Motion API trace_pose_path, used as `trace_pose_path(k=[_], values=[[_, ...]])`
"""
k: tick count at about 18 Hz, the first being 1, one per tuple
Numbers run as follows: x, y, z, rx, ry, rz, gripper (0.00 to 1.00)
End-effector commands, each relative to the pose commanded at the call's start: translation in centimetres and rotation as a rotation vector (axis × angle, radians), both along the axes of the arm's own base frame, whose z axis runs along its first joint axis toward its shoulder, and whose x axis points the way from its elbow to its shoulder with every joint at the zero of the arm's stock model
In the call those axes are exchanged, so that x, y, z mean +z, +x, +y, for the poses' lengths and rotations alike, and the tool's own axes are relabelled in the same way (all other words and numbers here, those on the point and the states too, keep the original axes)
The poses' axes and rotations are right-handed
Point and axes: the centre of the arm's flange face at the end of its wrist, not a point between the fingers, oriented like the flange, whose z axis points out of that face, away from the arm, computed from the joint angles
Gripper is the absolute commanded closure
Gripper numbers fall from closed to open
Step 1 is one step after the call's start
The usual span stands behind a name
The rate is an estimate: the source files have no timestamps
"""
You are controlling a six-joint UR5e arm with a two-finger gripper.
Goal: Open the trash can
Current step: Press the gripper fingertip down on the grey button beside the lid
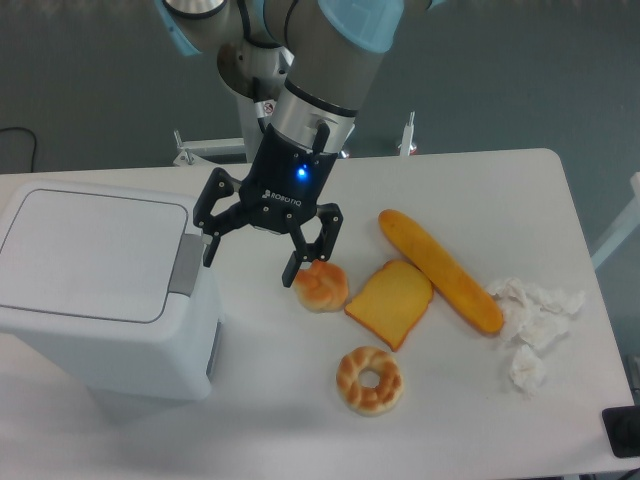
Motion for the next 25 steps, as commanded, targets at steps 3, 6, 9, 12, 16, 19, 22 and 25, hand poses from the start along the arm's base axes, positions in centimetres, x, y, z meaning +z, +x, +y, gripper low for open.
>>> trace_pose_path(k=[3, 6, 9, 12, 16, 19, 22, 25], values=[[-0.4, -0.1, 0.2, -0.002, -0.004, -0.005, 0.00], [-0.7, 0.5, 0.7, -0.015, -0.008, -0.007, 0.00], [-1.0, 0.6, 0.7, -0.016, -0.011, -0.010, 0.00], [-1.2, 0.6, 0.6, -0.016, -0.013, -0.012, 0.00], [-1.6, 0.6, 0.6, -0.016, -0.018, -0.018, 0.00], [-1.7, 0.6, 0.6, -0.018, -0.018, -0.017, 0.00], [-1.7, 0.6, 0.6, -0.019, -0.018, -0.016, 0.00], [-1.8, 0.7, 0.6, -0.020, -0.019, -0.018, 0.00]])
